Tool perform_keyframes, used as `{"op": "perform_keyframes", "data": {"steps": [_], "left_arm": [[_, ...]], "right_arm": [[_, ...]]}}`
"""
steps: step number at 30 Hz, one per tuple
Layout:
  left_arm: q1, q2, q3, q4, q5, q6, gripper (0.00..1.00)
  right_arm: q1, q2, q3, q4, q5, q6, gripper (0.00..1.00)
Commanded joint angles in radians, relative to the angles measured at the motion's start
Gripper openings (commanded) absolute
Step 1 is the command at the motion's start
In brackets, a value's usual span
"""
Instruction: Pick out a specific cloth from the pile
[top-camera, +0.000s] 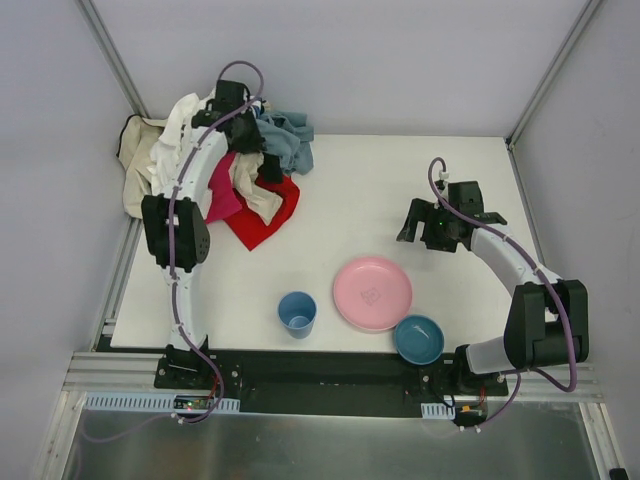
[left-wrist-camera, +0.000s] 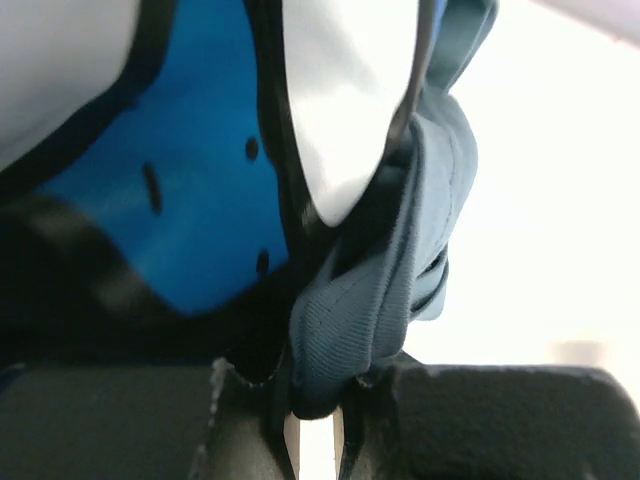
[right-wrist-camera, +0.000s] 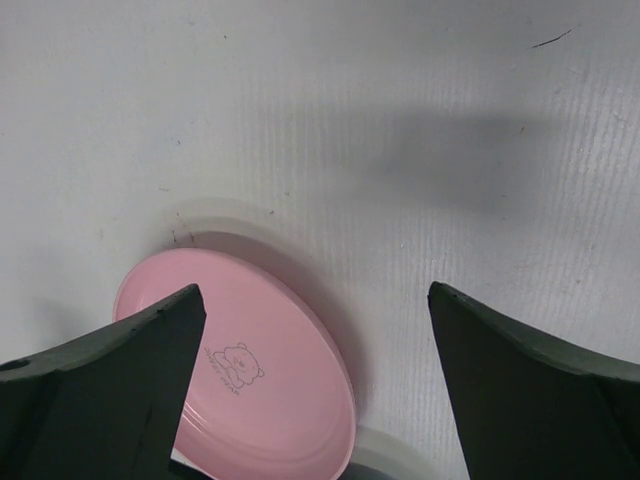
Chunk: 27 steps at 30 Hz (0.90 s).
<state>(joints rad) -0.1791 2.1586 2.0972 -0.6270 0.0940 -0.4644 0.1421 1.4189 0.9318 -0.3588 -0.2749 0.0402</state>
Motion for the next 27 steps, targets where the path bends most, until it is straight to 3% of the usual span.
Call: {"op": "perform_keyframes", "data": {"steps": [1, 10, 20, 27], "left_arm": [[0.088, -0.141, 0.150, 0.096, 0.072, -0.057, 0.00], [0.210, -0.204, 0.241, 0.098, -0.063, 0.035, 0.00], [0.224, -0.207, 0.149, 0.096, -0.503, 0.317, 0.00], [0.222, -0.122, 0.057, 0.059, -0.591, 0.365, 0.00]], "right_arm": [[0.010, 0.002, 0.047, -0.019, -0.015, 0.003, 0.96], [0.010, 0.008, 0.052, -0.020, -0.017, -0.002, 0.96], [0.014, 0.020, 0.053, -0.019, -0.018, -0.002, 0.96], [0.020, 0.028, 0.062, -0.020, -0.018, 0.000, 0.96]]}}
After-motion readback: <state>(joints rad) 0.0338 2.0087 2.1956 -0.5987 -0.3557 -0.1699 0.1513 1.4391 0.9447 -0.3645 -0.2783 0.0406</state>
